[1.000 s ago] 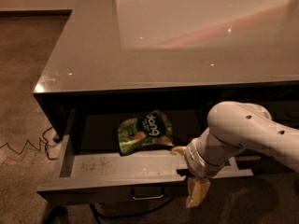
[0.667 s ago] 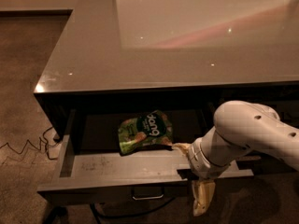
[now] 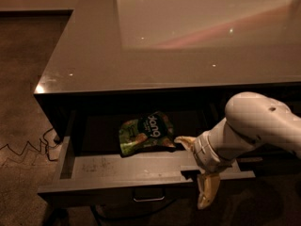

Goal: Open top drawer

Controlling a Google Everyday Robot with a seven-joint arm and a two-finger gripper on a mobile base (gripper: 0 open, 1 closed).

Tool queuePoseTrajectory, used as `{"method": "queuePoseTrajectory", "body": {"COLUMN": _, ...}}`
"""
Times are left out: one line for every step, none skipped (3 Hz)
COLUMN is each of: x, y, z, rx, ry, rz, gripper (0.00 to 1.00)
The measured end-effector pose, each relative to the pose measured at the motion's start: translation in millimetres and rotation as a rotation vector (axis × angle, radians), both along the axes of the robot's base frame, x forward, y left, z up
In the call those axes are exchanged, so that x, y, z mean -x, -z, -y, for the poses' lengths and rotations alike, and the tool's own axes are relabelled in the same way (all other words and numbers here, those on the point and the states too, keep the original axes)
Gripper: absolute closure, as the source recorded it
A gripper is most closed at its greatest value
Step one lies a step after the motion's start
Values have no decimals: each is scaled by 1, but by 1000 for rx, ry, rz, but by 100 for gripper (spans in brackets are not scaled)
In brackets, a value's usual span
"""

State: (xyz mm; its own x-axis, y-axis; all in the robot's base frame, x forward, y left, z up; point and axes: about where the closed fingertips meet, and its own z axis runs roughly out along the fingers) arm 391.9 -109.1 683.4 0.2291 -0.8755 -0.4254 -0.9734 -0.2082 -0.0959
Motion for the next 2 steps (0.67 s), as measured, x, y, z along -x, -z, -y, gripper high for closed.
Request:
{"method": "queuePoseTrajectory", "body": {"x": -18, "y": -15, "z": 6, "rx": -53, "ry": -9, "rz": 32, "gripper": 0}}
{"method": "queuePoseTrajectory", "body": {"x": -36, "y": -26, "z": 11, "rx": -86, "ry": -8, "rz": 59, "gripper": 0}}
